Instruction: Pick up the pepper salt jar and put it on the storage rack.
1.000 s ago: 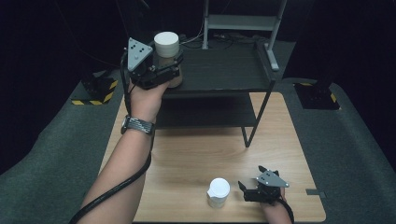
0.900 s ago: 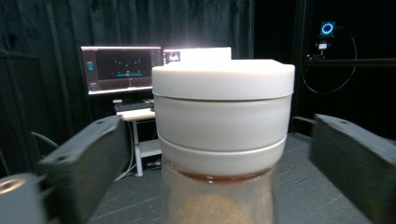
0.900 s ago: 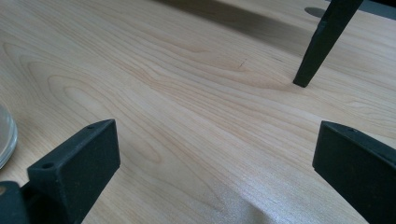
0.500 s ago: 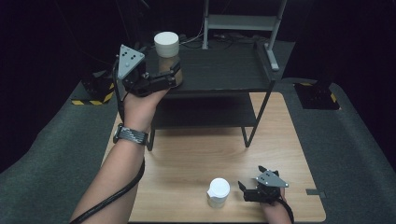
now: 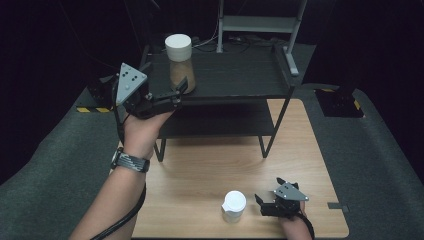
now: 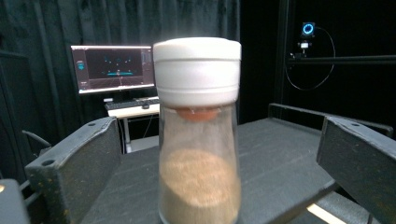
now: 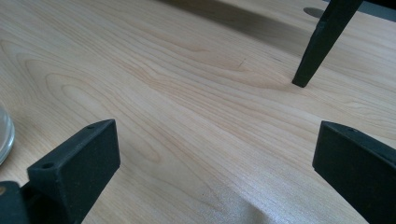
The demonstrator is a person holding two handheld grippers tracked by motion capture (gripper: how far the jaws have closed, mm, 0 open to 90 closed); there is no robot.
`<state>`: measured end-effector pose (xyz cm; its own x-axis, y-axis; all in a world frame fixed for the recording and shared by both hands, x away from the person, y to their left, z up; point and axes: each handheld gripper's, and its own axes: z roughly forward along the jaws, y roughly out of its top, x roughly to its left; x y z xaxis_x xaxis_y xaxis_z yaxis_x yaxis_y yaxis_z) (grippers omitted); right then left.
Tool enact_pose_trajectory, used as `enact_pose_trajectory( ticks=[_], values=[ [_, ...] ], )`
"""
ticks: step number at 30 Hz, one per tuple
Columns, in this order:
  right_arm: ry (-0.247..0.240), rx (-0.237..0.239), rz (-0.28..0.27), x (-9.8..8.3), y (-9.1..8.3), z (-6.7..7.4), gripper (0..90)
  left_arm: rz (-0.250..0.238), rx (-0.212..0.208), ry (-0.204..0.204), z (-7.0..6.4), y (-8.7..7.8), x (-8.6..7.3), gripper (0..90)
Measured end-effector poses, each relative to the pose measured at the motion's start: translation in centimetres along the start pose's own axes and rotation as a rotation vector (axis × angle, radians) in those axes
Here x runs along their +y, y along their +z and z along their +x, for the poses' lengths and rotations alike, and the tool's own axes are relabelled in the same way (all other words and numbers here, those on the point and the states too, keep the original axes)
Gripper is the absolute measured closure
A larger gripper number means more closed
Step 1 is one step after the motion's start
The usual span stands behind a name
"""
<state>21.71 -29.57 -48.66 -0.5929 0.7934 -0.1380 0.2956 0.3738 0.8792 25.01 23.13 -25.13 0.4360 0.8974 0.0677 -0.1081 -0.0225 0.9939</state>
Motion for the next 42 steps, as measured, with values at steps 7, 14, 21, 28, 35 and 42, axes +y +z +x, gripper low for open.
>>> enact_pose_trajectory(
  ticks=[7,14,21,28,35,42],
  values=[
    [0.000,0.000,0.002,0.0,0.0,0.0,0.0,0.023,-0.009,0.019,-0.3,-1.4,-1.7,0.4],
    [-0.003,0.000,0.003,0.1,0.0,0.1,0.0,0.038,-0.023,0.025,-0.4,-2.7,-3.7,0.5],
    [-0.007,-0.002,0.005,0.1,0.0,0.1,0.0,0.050,-0.037,0.028,-0.5,-3.9,-5.4,0.4],
    [-0.009,-0.003,0.005,0.1,0.0,0.2,0.0,0.073,-0.056,0.039,-1.0,-5.1,-7.6,0.5],
    [-0.012,-0.003,0.006,0.1,0.1,0.2,0.0,0.094,-0.063,0.034,-1.5,-6.2,-9.9,0.5],
    [-0.014,-0.004,0.009,0.2,0.1,0.3,0.0,0.129,-0.074,0.031,-2.1,-7.3,-12.6,0.5]
  ],
)
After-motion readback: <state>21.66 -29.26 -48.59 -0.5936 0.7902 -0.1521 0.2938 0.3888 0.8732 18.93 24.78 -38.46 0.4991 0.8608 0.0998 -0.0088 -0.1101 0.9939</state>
